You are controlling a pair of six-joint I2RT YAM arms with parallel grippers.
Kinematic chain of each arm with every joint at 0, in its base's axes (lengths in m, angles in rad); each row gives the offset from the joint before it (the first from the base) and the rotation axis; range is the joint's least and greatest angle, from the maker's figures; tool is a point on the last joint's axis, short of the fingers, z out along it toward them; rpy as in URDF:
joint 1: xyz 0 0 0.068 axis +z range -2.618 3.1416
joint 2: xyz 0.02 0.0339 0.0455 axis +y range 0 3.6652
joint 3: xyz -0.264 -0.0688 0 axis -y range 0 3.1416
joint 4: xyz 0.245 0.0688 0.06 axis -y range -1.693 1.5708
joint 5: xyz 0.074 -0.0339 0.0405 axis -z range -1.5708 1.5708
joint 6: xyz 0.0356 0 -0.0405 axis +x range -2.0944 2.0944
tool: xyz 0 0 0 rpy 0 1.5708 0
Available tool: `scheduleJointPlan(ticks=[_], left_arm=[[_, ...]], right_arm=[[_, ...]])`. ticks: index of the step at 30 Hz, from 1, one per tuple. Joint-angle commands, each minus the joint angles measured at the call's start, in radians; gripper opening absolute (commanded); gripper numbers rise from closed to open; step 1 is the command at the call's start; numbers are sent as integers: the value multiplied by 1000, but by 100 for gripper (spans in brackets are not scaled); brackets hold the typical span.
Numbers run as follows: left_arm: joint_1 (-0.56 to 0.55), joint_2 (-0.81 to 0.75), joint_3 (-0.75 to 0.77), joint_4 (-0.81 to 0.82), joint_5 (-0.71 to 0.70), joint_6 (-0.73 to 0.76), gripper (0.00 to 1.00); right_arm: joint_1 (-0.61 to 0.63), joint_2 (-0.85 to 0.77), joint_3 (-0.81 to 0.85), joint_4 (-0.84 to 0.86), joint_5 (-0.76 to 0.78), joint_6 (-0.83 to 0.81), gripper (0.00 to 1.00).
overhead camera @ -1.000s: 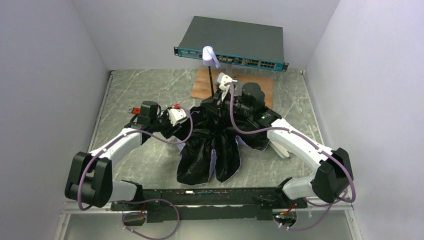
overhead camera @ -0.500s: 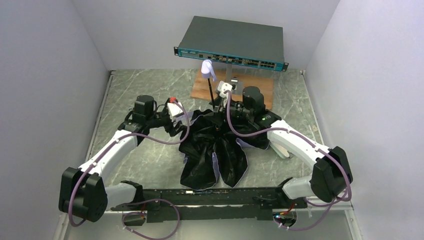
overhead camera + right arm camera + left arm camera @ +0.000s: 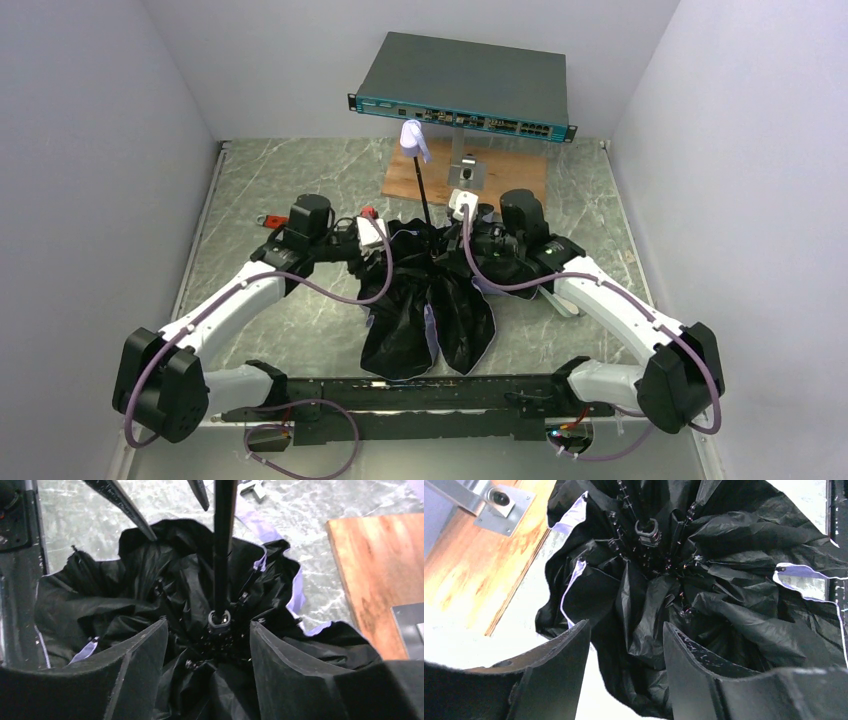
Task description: Open the umbrella
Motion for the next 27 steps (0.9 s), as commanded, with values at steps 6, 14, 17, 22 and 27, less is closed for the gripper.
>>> scheduleJointPlan(ticks=[6,14,17,22,27], left_arm=[[-73,46,48,66,25,12,58],[-83,103,32,244,40,-58,53],[-95,124,20,298,61,-27,51],[-136,179,45,340,69,29,52],[-168,247,80,377,28,25,52]], right_arm=[[2,27,-2,-46,-52,-11,47],[-2,66,-26,-146,-9,-104,37],[-2,50,-40,-167,7,-125,36],[-3,48,-46,-195,49,-145,31],[-6,40,-56,-216,78,-168,27]])
